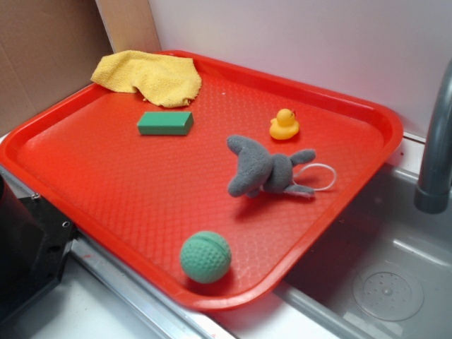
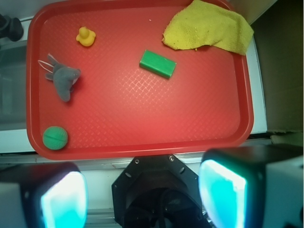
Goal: Grab the yellow duck.
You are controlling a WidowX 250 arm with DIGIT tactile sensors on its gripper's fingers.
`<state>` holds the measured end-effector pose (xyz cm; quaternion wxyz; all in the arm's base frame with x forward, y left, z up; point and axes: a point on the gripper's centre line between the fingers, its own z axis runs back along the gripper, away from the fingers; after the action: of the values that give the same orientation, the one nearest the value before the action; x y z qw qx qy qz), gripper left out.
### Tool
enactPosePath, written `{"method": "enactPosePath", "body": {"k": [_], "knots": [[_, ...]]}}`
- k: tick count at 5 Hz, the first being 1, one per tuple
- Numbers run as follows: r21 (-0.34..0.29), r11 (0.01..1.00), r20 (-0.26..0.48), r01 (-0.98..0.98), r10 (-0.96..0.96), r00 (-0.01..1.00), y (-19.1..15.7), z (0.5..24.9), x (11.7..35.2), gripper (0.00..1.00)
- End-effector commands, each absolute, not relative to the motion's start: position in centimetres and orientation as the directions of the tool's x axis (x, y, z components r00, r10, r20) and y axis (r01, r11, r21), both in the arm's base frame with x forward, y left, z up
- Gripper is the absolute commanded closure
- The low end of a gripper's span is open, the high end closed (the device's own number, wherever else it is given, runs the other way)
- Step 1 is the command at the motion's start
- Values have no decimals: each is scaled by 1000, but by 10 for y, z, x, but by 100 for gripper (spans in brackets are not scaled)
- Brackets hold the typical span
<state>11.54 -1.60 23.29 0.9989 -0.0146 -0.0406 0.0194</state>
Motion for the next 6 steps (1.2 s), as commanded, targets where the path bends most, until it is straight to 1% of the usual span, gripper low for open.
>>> {"method": "enactPosePath", "body": {"k": [1, 2, 3, 4, 5, 6], "knots": [[-9, 1000, 124, 1, 0, 992, -19, 217, 151, 0], [-13, 1000, 181, 23, -20, 983, -30, 200, 175, 0], [-19, 996, 222, 85, -78, 972, -46, 182, 200, 0], [-26, 995, 235, 98, -90, 968, -60, 162, 228, 0], [-28, 997, 219, 67, -59, 974, -71, 137, 255, 0], [-62, 996, 193, 63, -50, 980, -79, 111, 278, 0]]}}
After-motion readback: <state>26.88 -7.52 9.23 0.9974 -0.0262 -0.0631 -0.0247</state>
